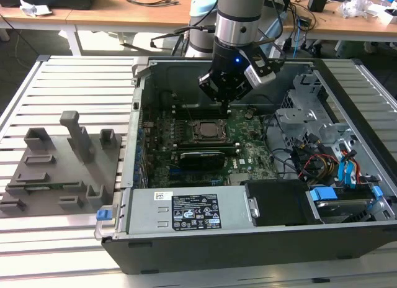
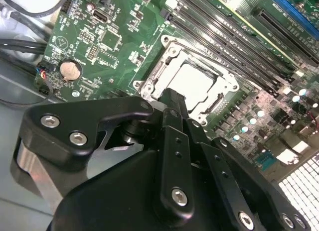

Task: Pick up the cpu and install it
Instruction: 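Install the first cpu locking lever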

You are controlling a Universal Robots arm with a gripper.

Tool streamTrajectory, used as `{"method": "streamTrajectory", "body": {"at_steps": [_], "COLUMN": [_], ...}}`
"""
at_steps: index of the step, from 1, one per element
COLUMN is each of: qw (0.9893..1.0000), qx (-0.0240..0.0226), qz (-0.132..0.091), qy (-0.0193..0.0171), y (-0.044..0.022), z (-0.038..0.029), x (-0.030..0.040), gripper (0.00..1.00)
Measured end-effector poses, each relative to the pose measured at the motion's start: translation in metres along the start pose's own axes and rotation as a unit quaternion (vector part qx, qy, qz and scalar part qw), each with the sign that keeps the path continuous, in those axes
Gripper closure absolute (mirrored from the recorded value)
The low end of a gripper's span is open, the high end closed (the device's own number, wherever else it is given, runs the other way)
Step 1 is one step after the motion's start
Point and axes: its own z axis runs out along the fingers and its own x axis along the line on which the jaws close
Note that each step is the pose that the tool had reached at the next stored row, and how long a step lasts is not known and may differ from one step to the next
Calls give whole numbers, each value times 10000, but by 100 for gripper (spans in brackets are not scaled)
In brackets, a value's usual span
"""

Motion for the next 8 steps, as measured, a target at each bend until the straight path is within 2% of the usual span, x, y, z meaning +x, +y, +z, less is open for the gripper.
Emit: {"method": "streamTrajectory", "body": {"at_steps": [5, 8], "qw": [10000, 10000], "qx": [-2, -2], "qz": [0, 0], "qy": [5, 5], "y": [1, 3], "z": [1, 2], "x": [4, 43], "gripper": [89, 89]}}
